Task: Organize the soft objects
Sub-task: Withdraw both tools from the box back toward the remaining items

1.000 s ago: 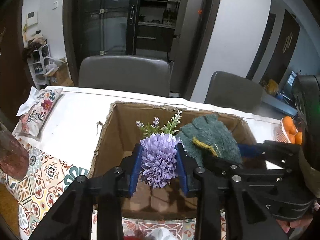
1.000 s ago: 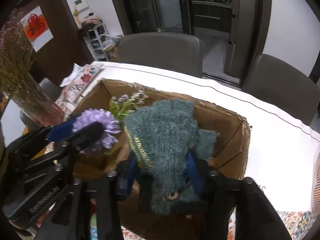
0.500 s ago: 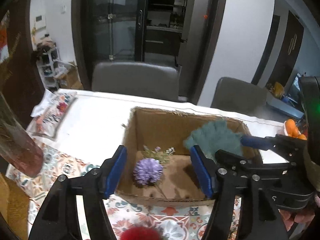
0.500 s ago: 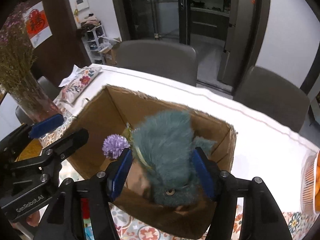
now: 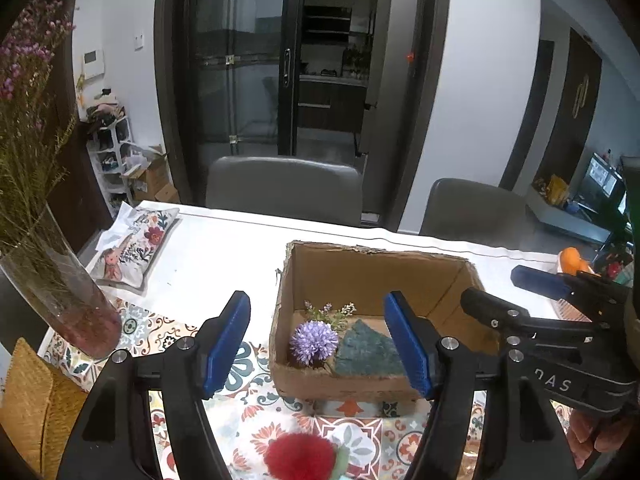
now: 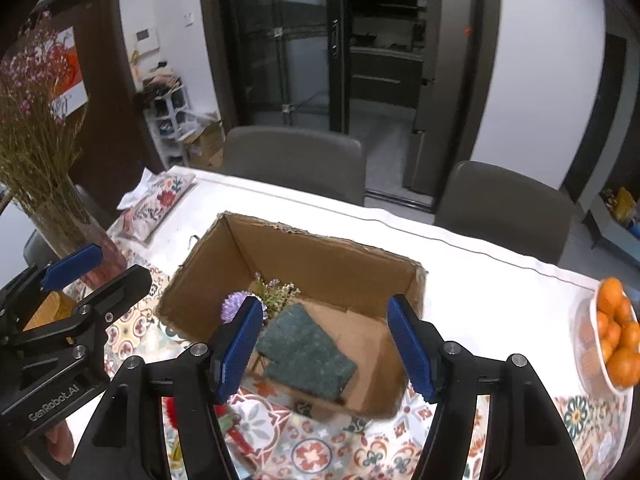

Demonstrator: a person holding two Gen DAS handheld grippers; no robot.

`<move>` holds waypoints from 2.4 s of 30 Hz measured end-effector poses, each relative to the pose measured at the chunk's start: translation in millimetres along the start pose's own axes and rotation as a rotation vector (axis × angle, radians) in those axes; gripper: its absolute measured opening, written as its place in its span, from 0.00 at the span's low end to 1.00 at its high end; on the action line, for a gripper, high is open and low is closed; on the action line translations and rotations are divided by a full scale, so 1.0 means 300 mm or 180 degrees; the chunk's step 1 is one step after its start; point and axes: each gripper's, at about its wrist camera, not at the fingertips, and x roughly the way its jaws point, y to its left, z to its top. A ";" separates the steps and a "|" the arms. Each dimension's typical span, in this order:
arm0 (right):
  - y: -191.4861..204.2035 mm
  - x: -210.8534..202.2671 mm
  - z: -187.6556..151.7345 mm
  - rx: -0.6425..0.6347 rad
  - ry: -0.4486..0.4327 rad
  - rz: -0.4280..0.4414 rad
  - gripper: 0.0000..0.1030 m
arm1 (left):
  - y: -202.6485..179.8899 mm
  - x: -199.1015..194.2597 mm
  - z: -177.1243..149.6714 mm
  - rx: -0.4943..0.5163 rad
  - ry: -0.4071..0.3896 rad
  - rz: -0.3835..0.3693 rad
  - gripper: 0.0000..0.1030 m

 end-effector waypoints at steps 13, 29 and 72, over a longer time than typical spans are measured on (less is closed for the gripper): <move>-0.019 -0.267 -0.126 0.0317 -0.0302 -0.0414 0.64 | -0.038 -0.199 -0.058 0.0258 -0.0113 -0.0106 0.68; -0.011 -0.414 -0.347 0.0711 -0.0370 -0.0560 0.69 | -0.089 -0.322 -0.187 0.0601 -0.0044 -0.0296 0.68; -0.047 -0.260 -0.806 0.1506 0.0455 -0.0353 0.69 | -0.137 -0.207 -0.601 0.0931 0.1147 -0.0551 0.68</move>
